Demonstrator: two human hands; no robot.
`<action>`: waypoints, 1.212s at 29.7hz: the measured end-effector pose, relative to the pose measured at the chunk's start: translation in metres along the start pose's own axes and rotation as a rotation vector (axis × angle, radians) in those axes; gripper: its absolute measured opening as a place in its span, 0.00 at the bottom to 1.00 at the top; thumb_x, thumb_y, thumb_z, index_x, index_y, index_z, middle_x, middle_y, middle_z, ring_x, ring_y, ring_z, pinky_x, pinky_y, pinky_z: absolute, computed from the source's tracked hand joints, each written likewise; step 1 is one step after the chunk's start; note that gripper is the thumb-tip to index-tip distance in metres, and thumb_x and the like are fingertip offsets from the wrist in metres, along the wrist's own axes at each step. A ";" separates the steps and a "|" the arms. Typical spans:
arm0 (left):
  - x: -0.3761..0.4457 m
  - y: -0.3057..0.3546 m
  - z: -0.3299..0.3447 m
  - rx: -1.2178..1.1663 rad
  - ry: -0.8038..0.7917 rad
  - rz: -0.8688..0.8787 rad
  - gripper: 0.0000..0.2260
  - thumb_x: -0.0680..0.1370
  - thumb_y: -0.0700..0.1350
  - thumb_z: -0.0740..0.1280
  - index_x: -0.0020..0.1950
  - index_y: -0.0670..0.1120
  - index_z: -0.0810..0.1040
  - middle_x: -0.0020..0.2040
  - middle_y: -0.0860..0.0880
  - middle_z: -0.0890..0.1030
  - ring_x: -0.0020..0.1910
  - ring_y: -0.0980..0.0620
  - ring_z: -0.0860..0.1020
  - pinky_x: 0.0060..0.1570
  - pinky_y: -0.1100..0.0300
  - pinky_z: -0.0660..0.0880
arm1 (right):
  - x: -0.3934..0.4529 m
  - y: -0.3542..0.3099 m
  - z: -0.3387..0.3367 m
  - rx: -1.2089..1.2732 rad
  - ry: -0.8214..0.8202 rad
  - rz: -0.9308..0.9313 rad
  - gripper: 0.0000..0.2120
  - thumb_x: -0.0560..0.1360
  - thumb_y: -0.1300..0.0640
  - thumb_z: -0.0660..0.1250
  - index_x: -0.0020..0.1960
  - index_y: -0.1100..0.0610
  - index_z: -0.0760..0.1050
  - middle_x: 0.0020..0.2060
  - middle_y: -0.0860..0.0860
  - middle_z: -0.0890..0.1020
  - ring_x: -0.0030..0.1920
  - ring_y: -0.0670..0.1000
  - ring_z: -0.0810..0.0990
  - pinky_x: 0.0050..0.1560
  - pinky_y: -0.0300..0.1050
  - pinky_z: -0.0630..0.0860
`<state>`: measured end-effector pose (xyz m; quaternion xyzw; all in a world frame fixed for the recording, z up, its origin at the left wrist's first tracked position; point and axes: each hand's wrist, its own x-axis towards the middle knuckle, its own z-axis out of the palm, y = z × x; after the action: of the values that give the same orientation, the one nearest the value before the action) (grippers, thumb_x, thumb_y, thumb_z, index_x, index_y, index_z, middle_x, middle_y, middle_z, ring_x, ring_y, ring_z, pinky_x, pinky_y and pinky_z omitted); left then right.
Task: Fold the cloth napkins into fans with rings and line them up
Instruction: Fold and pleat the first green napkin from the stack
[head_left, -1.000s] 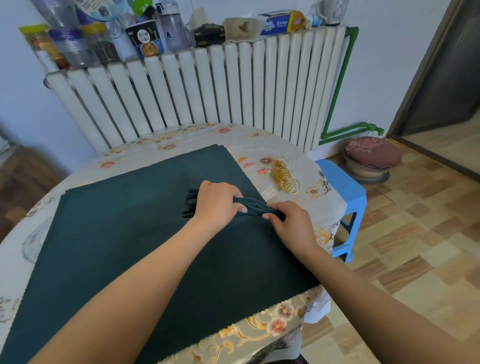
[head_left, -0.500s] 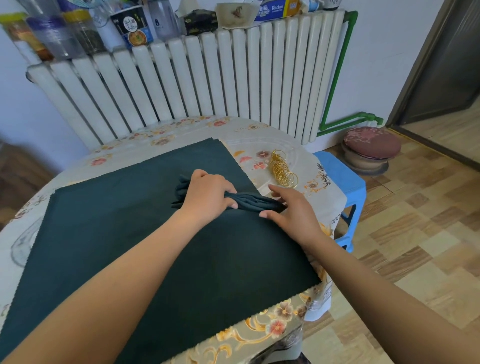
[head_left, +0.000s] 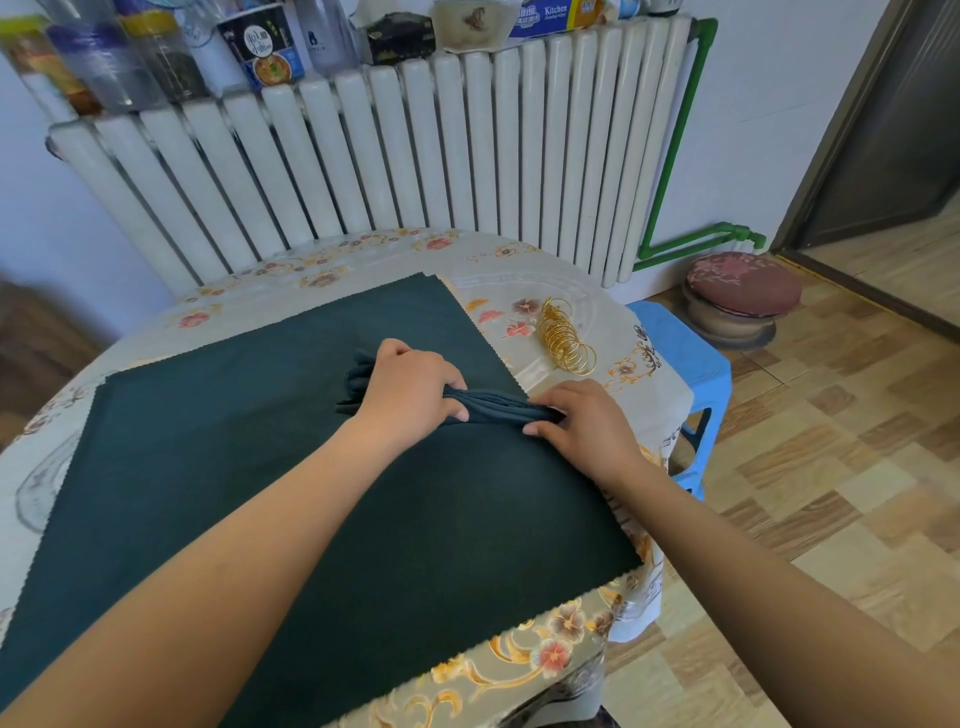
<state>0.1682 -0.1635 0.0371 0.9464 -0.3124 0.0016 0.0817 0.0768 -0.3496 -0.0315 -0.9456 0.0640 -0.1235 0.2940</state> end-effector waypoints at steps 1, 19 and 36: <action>0.001 0.001 0.000 0.025 0.005 0.005 0.11 0.74 0.58 0.69 0.53 0.54 0.82 0.46 0.56 0.80 0.52 0.48 0.62 0.56 0.60 0.58 | -0.001 0.001 0.000 -0.021 -0.007 -0.015 0.23 0.71 0.45 0.71 0.64 0.52 0.75 0.56 0.48 0.79 0.59 0.51 0.71 0.58 0.40 0.63; 0.027 0.017 0.009 0.164 0.090 0.012 0.09 0.76 0.56 0.67 0.49 0.53 0.81 0.44 0.54 0.80 0.46 0.50 0.71 0.56 0.57 0.58 | 0.042 0.030 -0.006 0.119 0.287 0.334 0.25 0.72 0.53 0.71 0.66 0.58 0.70 0.62 0.56 0.71 0.63 0.55 0.69 0.62 0.46 0.67; -0.001 -0.017 -0.010 0.072 0.045 -0.104 0.09 0.75 0.57 0.69 0.51 0.55 0.81 0.49 0.55 0.80 0.48 0.52 0.64 0.59 0.57 0.57 | 0.003 0.019 -0.027 0.432 0.154 0.289 0.17 0.72 0.53 0.71 0.60 0.51 0.77 0.50 0.42 0.79 0.45 0.39 0.77 0.41 0.26 0.70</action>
<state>0.1782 -0.1475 0.0444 0.9634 -0.2607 0.0297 0.0544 0.0711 -0.3801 -0.0200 -0.8299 0.1926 -0.1626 0.4977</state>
